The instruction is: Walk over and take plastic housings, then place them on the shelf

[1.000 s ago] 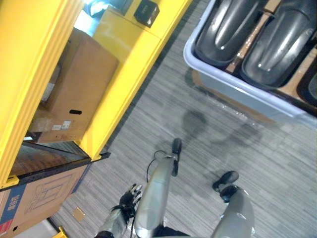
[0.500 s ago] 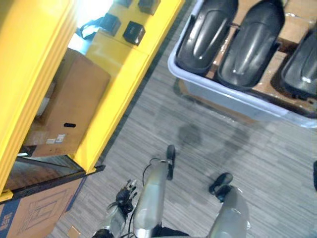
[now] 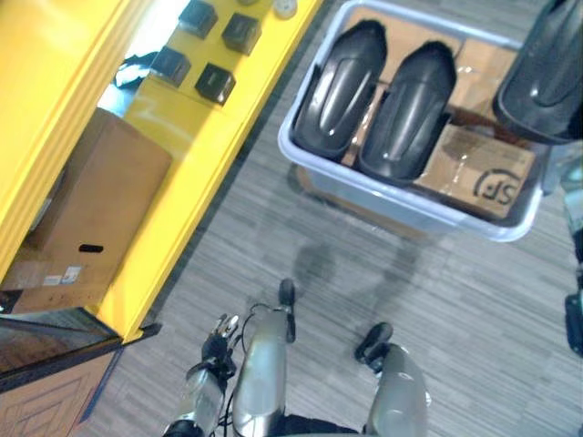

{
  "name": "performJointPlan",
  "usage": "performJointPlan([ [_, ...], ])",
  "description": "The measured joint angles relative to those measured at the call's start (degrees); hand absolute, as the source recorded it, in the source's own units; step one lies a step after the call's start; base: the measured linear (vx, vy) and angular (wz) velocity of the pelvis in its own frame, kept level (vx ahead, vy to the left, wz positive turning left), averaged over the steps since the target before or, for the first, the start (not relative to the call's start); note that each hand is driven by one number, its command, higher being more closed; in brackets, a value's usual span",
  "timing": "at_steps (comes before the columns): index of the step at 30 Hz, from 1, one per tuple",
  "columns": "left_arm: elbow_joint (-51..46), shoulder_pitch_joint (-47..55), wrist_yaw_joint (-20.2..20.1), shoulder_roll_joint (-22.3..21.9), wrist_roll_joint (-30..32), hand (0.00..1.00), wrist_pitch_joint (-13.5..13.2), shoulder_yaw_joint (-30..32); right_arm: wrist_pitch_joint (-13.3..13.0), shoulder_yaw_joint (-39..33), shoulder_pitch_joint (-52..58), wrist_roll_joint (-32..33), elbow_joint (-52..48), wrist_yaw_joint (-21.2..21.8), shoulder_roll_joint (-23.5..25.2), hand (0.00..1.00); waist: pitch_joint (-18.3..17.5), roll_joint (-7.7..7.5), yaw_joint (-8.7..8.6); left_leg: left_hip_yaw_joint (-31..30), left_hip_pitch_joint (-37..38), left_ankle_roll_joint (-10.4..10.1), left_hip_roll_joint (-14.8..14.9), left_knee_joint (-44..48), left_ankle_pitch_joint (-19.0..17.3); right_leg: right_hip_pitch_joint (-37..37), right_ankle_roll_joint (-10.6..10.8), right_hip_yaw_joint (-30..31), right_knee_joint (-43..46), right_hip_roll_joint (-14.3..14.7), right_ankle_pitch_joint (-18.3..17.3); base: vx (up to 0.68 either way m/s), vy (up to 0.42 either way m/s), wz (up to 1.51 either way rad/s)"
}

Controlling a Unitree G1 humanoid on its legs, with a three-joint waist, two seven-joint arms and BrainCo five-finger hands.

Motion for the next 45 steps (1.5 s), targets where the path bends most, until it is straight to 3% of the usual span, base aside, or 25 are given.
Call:
performJointPlan([
  [4, -13.40, 0.94, 3.95, 2.67, 5.04, 0.00, -2.34, 1.04, -2.70, -3.25, 5.79, -4.30, -9.51, -0.86, 1.45, 1.00, -0.32, -1.41, -1.33, 0.59, 5.12, -0.32, 0.12, -3.44, 0.58, 5.38, 0.32, -0.26, -4.77, 1.54, 1.81, 0.06, -0.005, -0.08],
  [6, -20.03, 0.52, 6.25, 4.80, 10.63, 0.00, -2.48, 1.68, -4.82, -4.59, 9.63, -6.79, -13.38, -1.78, 4.02, 1.00, -2.34, -3.12, -1.78, 1.81, 7.23, -0.31, 0.06, -6.52, 1.49, 6.75, 0.56, -0.03, -7.83, 2.25, 3.11, 0.08, 0.009, -0.17],
  [10, -24.33, -4.15, 8.28, 7.64, 17.08, 0.00, -2.00, 2.09, -7.84, -4.60, 13.70, -10.58, -17.28, -2.01, 7.09, 1.00, -5.41, -5.13, -2.88, 3.18, 10.57, -0.42, 0.00, -9.89, 2.11, 10.39, 1.05, 0.22, -14.12, 3.71, 5.97, 0.09, 0.014, -0.15],
  [11, -24.95, -6.25, 8.30, 8.47, 18.56, 0.00, -1.72, 2.01, -9.31, -4.60, 15.35, -11.86, -18.35, -2.03, 8.20, 1.00, -7.93, -5.71, -3.20, 3.57, 10.83, -0.40, -0.12, -10.72, 2.15, 10.88, 1.25, 0.27, -16.09, 4.03, 6.87, 0.08, 0.015, -0.11],
  [14, -25.56, -10.37, 7.93, 9.85, 20.14, 0.00, -0.70, 1.85, -12.02, -4.61, 16.38, -14.37, -21.20, -2.03, 10.41, 1.00, -9.88, -6.37, -3.94, 4.94, 14.42, -0.41, -0.40, -12.48, 2.24, 14.64, 1.55, 0.61, -19.70, 4.55, 8.24, 0.08, 0.014, -0.12],
  [18, -27.33, -13.83, 7.06, 10.18, 15.94, 0.00, 0.64, 0.60, -17.77, -4.59, 17.82, -18.65, -24.74, -2.03, 12.27, 1.00, -14.06, -6.91, -4.36, 6.18, 17.83, -0.53, -0.42, -14.49, 2.31, 17.46, 1.53, 1.41, -22.40, 5.20, 9.05, 0.05, -0.005, -0.15],
  [21, -29.02, -14.14, 5.40, 9.21, 14.75, 0.00, 2.17, -1.94, -20.00, -4.51, 18.27, -20.50, -25.29, -2.02, 13.53, 1.00, -16.64, -7.13, -4.70, 6.36, 18.78, -0.78, -0.40, -15.54, 2.47, 18.22, 1.39, 1.60, -23.49, 5.65, 9.49, 0.01, -0.010, -0.09],
  [25, -30.50, -15.26, 5.18, 5.96, 13.11, 0.00, 7.32, -5.13, -22.56, -2.96, 18.33, -22.03, -26.79, -1.92, 14.77, 1.00, -18.16, -7.21, -5.26, 6.51, 20.38, -1.11, -0.51, -16.63, 3.20, 19.34, 1.17, 1.73, -24.01, 5.97, 9.93, -0.03, 0.002, -0.02],
  [28, -30.49, -15.59, 5.24, 5.54, 12.74, 0.00, 10.44, -6.85, -23.68, -1.79, 18.39, -22.47, -26.80, -1.74, 15.73, 1.00, -18.78, -7.16, -5.68, 6.69, 22.09, -1.17, -0.66, -18.20, 3.99, 20.54, 1.23, 1.82, -24.73, 6.18, 10.29, -0.06, 0.001, -0.02],
  [34, -30.49, -18.64, 4.19, 5.70, 10.14, 0.00, 13.95, -7.68, -25.08, -0.59, 18.37, -23.69, -26.84, 0.48, 16.64, 1.00, -19.93, -7.13, -5.77, 6.85, 23.58, -1.14, -0.59, -22.30, 6.58, 20.64, 0.86, 1.93, -26.20, 7.09, 11.53, -0.04, -0.003, -0.01],
  [45, -31.65, -21.70, -0.35, 5.77, 1.26, 0.00, 16.36, -11.11, -26.17, 5.20, 18.34, -26.36, -26.41, 4.47, 18.19, 1.00, -20.87, -6.12, -5.85, 6.49, 24.23, -1.12, -0.72, -22.37, 6.93, 22.47, 0.91, 1.60, -28.77, 7.61, 12.78, 0.00, 0.000, 0.00],
])
